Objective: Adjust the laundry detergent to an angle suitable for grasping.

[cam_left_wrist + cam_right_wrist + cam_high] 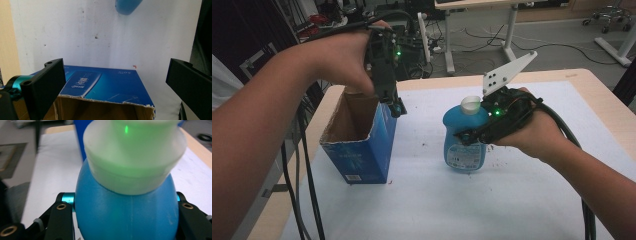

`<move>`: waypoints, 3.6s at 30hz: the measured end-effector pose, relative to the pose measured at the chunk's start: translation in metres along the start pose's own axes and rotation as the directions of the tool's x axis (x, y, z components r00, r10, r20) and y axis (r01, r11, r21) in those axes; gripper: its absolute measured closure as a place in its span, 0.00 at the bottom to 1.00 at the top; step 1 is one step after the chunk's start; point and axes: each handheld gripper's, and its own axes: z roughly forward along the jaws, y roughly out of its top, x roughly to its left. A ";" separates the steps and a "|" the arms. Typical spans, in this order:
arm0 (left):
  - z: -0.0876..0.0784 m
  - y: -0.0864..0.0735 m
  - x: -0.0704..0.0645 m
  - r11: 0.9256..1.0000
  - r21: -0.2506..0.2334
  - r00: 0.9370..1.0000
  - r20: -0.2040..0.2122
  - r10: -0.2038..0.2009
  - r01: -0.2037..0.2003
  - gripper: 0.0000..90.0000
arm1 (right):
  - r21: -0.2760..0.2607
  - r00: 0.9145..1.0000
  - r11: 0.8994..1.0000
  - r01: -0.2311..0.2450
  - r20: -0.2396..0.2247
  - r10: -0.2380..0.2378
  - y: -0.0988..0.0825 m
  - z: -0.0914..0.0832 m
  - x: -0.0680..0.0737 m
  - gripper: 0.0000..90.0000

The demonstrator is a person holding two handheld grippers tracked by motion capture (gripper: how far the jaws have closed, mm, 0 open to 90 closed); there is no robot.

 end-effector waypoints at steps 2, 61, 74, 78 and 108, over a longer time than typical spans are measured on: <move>0.000 0.001 0.000 1.000 0.002 1.000 0.001 0.004 -0.004 0.03 | 0.004 0.999 1.000 0.029 -0.030 -0.028 0.000 0.001 0.003 0.49; 0.005 0.013 0.003 1.000 0.020 1.000 0.015 0.015 -0.015 0.03 | -0.022 0.986 0.999 0.024 -0.164 -0.027 -0.018 0.009 0.015 0.33; 0.005 0.013 0.005 1.000 0.021 1.000 0.018 0.013 -0.013 0.03 | 0.002 0.985 1.000 0.019 -0.171 -0.018 -0.020 0.005 0.015 0.26; 0.006 0.013 0.006 1.000 0.017 1.000 0.020 0.008 -0.009 0.03 | 0.001 0.985 1.000 0.017 -0.172 -0.016 -0.020 -0.001 0.015 0.26; 0.008 0.014 0.016 1.000 0.010 1.000 0.029 0.003 -0.003 0.03 | 0.409 0.993 0.912 0.022 -0.118 0.029 -0.025 -0.074 0.016 0.13</move>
